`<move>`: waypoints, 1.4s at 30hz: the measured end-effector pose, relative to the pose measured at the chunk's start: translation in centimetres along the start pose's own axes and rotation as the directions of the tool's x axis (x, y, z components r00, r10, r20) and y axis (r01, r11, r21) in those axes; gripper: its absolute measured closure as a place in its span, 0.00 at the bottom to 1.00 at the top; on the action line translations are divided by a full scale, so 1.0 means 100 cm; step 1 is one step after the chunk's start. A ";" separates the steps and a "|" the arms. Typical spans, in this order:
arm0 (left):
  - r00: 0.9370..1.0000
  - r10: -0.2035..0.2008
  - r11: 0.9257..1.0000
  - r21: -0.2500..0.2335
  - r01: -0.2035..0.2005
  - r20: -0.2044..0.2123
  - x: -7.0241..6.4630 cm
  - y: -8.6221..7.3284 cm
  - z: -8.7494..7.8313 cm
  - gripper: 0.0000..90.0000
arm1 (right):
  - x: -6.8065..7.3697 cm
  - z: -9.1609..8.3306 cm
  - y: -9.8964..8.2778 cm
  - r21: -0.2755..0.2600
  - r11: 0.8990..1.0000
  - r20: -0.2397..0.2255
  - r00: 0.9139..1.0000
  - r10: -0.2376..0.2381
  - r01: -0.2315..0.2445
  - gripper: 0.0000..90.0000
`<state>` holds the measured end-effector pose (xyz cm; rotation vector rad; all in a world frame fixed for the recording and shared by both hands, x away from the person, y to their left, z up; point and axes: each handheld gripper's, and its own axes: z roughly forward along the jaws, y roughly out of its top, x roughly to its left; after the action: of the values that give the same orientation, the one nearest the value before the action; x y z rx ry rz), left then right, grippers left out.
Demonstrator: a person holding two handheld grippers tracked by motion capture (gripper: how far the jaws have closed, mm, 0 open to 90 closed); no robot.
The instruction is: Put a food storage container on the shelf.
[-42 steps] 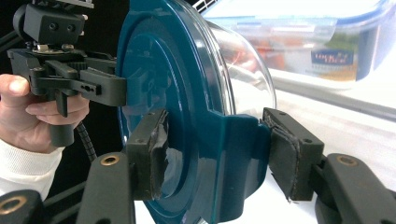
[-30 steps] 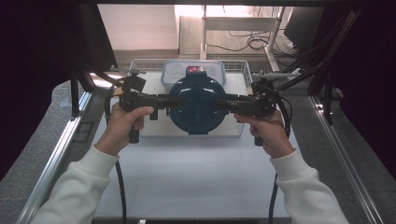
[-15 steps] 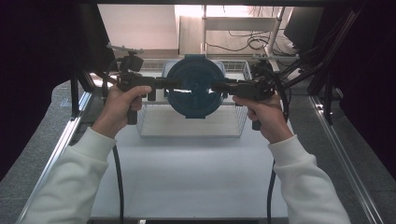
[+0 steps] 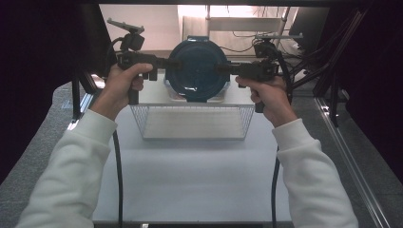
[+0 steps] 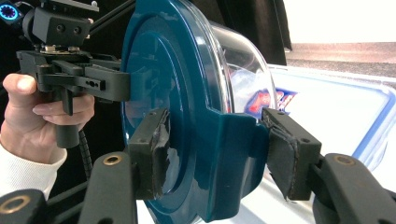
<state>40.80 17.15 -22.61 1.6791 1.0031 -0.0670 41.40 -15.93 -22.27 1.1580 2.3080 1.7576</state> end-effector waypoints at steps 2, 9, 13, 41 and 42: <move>1.000 -0.004 1.000 -0.005 0.004 0.004 0.003 0.005 0.000 0.46 | -0.001 0.002 0.006 -0.003 1.000 0.000 1.000 0.000 0.000 0.49; 0.999 -0.031 1.000 0.003 0.031 0.006 0.019 0.018 0.005 0.46 | -0.013 0.014 0.021 0.014 1.000 -0.008 1.000 0.025 -0.025 0.49; 0.996 -0.080 0.997 0.004 0.080 0.024 0.033 0.023 0.011 0.46 | -0.023 0.021 0.022 0.020 0.999 -0.012 0.999 0.042 -0.042 0.50; 0.950 -0.312 0.949 -0.039 0.313 0.031 0.091 0.029 0.048 0.43 | -0.086 0.062 0.025 0.066 0.920 -0.069 0.918 0.390 -0.386 0.45; 0.948 -0.317 0.947 -0.039 0.318 0.034 0.093 0.029 0.048 0.42 | -0.087 0.063 0.025 0.066 0.916 -0.069 0.914 0.399 -0.395 0.45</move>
<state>50.62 18.47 -26.98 1.4592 1.2380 -0.2775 51.72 -15.37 -25.95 1.6995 2.2963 1.9016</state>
